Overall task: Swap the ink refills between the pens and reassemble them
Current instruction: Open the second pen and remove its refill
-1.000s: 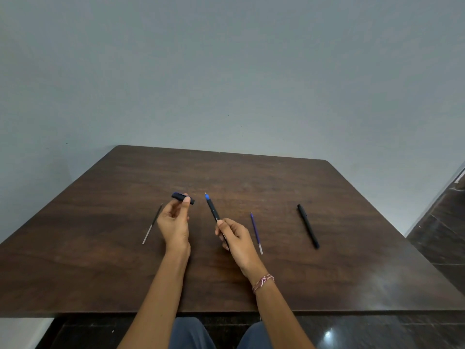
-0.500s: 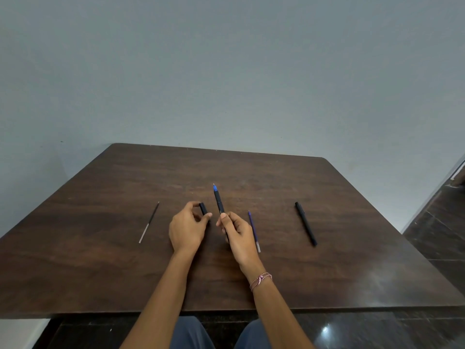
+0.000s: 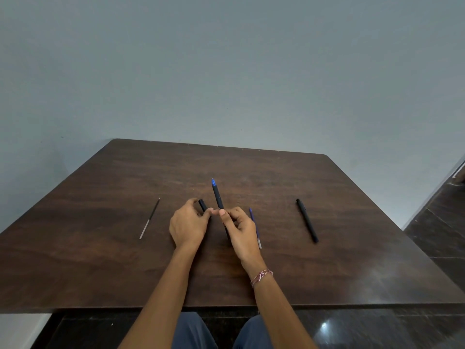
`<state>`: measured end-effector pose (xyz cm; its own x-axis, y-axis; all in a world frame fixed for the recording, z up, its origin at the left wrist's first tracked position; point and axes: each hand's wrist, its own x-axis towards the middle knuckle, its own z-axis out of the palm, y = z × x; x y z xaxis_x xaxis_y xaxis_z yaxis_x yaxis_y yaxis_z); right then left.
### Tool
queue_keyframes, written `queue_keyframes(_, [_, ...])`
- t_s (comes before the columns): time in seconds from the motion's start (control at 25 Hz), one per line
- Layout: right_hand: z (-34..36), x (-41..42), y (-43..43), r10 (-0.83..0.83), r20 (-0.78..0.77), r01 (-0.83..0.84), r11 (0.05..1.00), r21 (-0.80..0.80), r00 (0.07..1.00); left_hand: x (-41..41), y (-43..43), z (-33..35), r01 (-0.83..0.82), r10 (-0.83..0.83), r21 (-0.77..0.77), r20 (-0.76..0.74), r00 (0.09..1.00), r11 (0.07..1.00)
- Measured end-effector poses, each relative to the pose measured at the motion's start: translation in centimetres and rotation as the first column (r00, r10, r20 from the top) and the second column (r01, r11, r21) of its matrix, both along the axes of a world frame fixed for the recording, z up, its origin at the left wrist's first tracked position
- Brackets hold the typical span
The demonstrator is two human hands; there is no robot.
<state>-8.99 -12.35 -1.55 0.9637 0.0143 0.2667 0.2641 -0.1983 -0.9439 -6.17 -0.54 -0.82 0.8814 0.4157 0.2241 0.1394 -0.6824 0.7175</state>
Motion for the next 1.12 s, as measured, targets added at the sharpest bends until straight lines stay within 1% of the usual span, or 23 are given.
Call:
queue_keyframes(0.16, [-0.4,0.2,-0.1,0.023,-0.014,-0.023,1.000,0.005,1.000,-0.1,0.2,0.1,-0.010,0.012,-0.074,0.032,0.999,0.997])
queue_keyframes(0.28, [-0.3,0.1,-0.1,0.035,-0.036,-0.034,0.999,0.032,0.999,-0.1,0.2,0.0,-0.014,0.019,-0.077,0.055,0.998,0.997])
queue_keyframes(0.32, [-0.2,0.1,-0.1,0.040,-0.047,-0.039,0.999,0.035,0.998,-0.1,0.3,-0.1,-0.018,0.025,-0.100,0.074,0.997,0.995])
queue_keyframes(0.44, [-0.1,0.0,-0.2,0.056,-0.058,-0.053,0.997,0.049,0.997,0.3,0.7,-0.3,0.012,0.037,-0.246,0.195,0.980,0.969])
queue_keyframes(0.52, [0.1,0.0,-0.2,0.080,-0.067,-0.072,0.992,0.107,0.995,0.4,0.8,-0.6,0.125,-0.009,-0.377,0.295,0.955,0.918])
queue_keyframes(0.56, [0.2,0.0,-0.2,0.092,-0.076,-0.081,0.987,0.139,0.993,0.5,0.8,-0.6,0.205,-0.031,-0.488,0.342,0.939,0.848])
queue_keyframes(0.64, [0.3,-0.1,0.0,0.147,-0.105,-0.123,0.971,0.204,0.983,0.5,0.9,-0.3,0.343,-0.048,-0.703,0.403,0.914,0.623])
queue_keyframes(0.68, [0.3,-0.1,0.0,0.196,-0.122,-0.162,0.955,0.247,0.973,0.4,1.0,-0.1,0.390,-0.055,-0.773,0.421,0.905,0.501])
queue_keyframes(0.76, [0.3,-0.1,-0.1,0.299,-0.148,-0.243,0.919,0.310,0.943,0.4,1.2,0.5,0.460,-0.083,-0.859,0.454,0.887,0.223])
queue_keyframes(0.8, [0.3,-0.1,-0.1,0.339,-0.157,-0.276,0.906,0.321,0.928,0.2,1.3,0.7,0.478,-0.107,-0.873,0.469,0.877,0.095])
queue_keyframes(0.84, [0.3,-0.1,0.0,0.368,-0.162,-0.304,0.898,0.320,0.916,0.1,1.5,0.9,0.488,-0.144,-0.873,0.482,0.864,0.002])
queue_keyframes(0.88, [0.4,0.0,-0.2,0.383,-0.159,-0.324,0.896,0.305,0.910,-0.1,1.4,1.1,0.492,-0.194,-0.869,0.493,0.848,-0.058])
queue_keyframes(0.92, [0.4,0.0,-0.1,0.396,-0.154,-0.342,0.895,0.287,0.905,-0.3,1.3,1.2,0.493,-0.244,-0.865,0.499,0.832,-0.087])
queue_keyframes(0.96, [0.3,0.0,0.0,0.405,-0.150,-0.356,0.894,0.273,0.902,-0.6,1.3,1.3,0.495,-0.289,-0.863,0.501,0.816,-0.097])
queue_keyframes(1.04, [0.2,0.0,-0.1,0.414,-0.154,-0.368,0.893,0.258,0.897,-0.8,1.1,1.3,0.499,-0.356,-0.863,0.494,0.793,-0.085])
queue_keyframes(1.12, [0.2,-0.1,-0.3,0.433,-0.174,-0.383,0.886,0.261,0.885,-1.0,1.2,1.4,0.491,-0.400,-0.870,0.467,0.789,-0.046])
